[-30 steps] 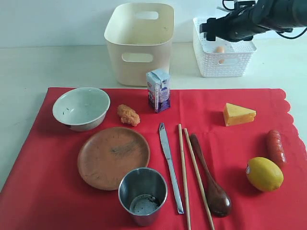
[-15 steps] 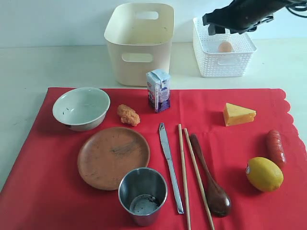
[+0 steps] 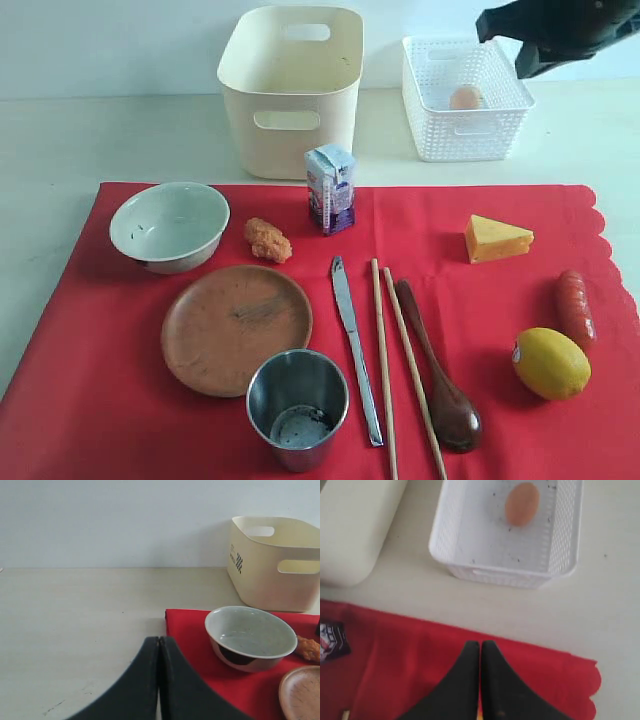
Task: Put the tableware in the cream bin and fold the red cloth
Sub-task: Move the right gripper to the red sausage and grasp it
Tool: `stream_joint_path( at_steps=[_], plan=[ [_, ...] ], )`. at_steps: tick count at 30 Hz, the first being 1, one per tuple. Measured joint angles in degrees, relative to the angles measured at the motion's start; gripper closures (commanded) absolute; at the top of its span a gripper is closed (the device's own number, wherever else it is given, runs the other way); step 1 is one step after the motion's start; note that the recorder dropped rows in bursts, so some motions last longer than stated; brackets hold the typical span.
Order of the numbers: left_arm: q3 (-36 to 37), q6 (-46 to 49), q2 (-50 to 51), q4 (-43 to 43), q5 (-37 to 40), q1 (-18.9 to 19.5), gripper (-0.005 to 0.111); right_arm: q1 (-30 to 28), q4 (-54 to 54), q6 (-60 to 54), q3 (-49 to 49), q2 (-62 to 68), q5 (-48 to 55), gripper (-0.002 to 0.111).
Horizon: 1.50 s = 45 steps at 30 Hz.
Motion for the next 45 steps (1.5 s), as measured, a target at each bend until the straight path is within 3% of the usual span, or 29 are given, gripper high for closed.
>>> stream_joint_path(
  at_steps=[15, 20, 25, 29, 45],
  plan=[
    [0.0, 0.0, 0.0, 0.0, 0.0, 0.0, 0.106, 0.0, -0.4, 8.2, 32.2, -14.1, -10.2, 0.108],
    [0.0, 0.0, 0.0, 0.0, 0.0, 0.0, 0.106, 0.0, -0.5, 11.4, 39.9, -14.2, -12.8, 0.094],
    [0.0, 0.0, 0.0, 0.0, 0.0, 0.0, 0.106, 0.0, -1.7, 12.1, 43.1, -14.2, -15.3, 0.068],
    [0.0, 0.0, 0.0, 0.0, 0.0, 0.0, 0.106, 0.0, -3.2, 12.4, 43.2, -14.2, -16.3, 0.056],
    [0.0, 0.0, 0.0, 0.0, 0.0, 0.0, 0.106, 0.0, -5.8, 12.6, 43.1, -1.4, -23.9, 0.056]
  ],
)
